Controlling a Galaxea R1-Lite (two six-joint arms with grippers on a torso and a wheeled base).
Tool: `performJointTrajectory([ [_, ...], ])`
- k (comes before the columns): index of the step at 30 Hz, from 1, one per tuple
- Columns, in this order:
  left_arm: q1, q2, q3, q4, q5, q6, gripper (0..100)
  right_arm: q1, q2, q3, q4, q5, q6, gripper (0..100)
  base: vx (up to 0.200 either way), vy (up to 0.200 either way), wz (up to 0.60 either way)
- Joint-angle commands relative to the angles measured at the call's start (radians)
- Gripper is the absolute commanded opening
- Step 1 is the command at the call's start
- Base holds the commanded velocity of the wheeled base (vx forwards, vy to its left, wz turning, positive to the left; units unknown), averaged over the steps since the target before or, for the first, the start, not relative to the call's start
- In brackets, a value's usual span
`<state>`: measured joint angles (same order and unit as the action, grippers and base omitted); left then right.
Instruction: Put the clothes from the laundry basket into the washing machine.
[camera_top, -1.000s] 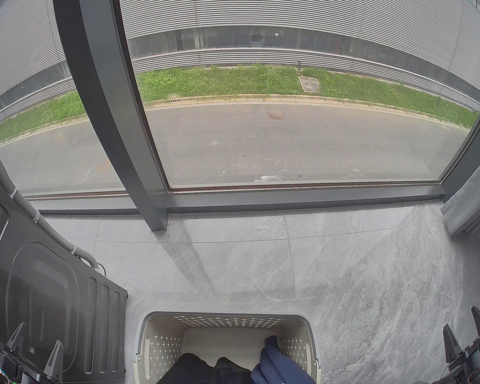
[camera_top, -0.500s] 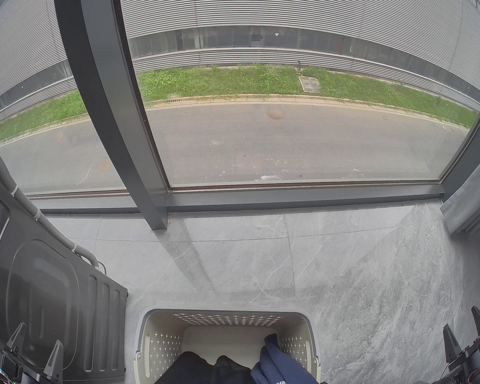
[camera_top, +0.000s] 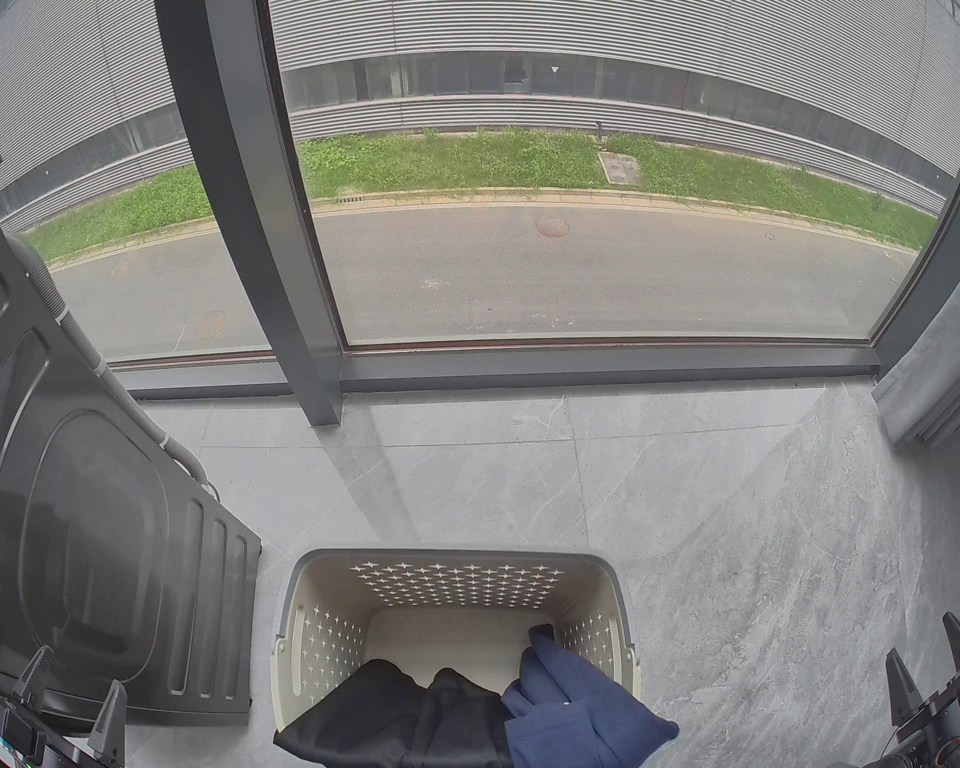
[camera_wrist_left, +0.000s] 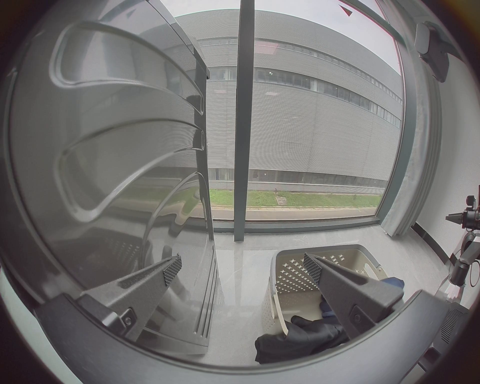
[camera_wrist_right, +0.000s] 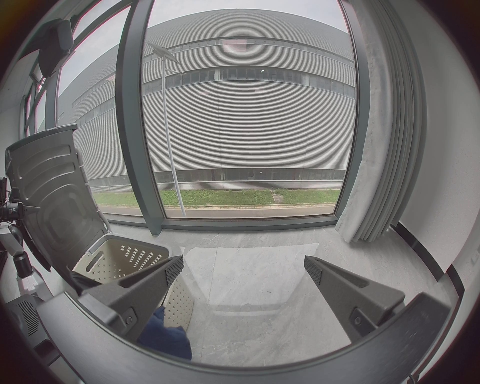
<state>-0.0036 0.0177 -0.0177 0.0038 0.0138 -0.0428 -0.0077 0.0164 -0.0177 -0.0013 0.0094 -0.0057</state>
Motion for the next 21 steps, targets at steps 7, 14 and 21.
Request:
performJointTrajectory([
  [7,0.001,-0.010,0.015,-0.001,0.000,0.000,100,0.000,-0.015,0.018,0.000,0.000,0.000,100,-0.200,0.000,0.00],
  [14,0.001,-0.010,0.015,-0.001,0.000,0.000,100,0.000,-0.015,0.018,0.000,0.000,0.000,100,-0.200,0.000,0.00],
  [21,0.001,-0.010,0.015,-0.001,0.000,0.000,100,0.000,-0.015,0.018,0.000,0.000,0.000,100,-0.200,0.000,0.00],
])
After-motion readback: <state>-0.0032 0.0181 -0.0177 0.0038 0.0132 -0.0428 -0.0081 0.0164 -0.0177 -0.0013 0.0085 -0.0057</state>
